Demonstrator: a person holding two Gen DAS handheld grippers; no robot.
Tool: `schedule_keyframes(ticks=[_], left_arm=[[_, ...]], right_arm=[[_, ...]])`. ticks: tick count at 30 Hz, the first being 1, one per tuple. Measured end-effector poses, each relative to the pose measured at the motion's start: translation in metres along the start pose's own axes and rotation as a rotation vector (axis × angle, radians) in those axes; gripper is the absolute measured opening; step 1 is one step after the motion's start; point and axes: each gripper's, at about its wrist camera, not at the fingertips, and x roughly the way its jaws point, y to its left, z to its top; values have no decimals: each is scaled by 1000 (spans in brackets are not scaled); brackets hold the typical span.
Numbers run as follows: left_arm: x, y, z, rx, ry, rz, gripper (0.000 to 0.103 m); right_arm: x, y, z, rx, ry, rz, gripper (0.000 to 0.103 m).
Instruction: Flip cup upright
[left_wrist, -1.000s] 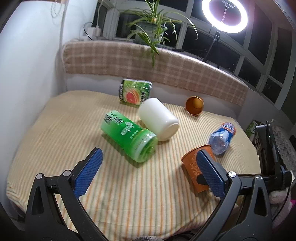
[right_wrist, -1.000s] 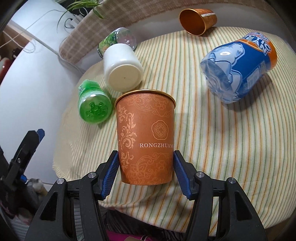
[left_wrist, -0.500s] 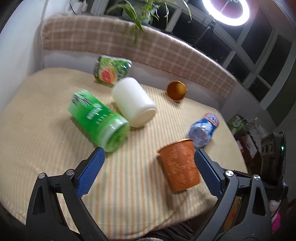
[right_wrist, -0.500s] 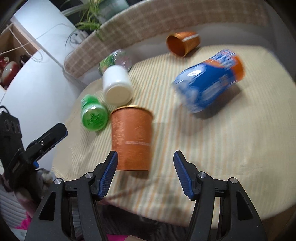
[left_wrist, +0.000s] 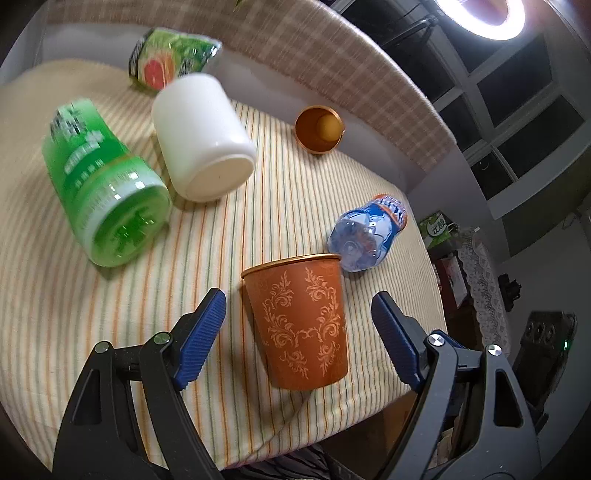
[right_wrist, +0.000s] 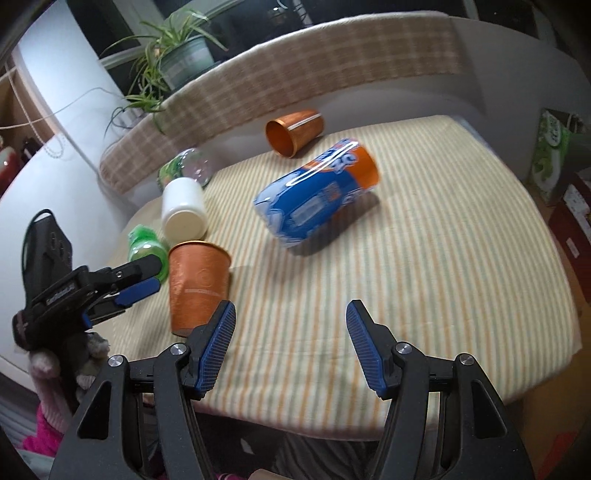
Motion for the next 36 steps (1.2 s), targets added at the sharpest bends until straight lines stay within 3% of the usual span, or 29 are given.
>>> schedule_keyframes(ticks=[10,17,26,36], left_arm=[[30,14,6,-87,87,-47,78],[38,15,7,-93,105,-58,70],[33,7,8,-47,63,-24,69],[15,-11,5,97,-35,66,69]], right_arm=[[-11,-16,-6,33,-32,-37,62],[-11,-20,-9,48,-31,-44,62],[-6,-21,-11,60,-24,-44,62],[-2,-18,-12,69,-18,-38,62]])
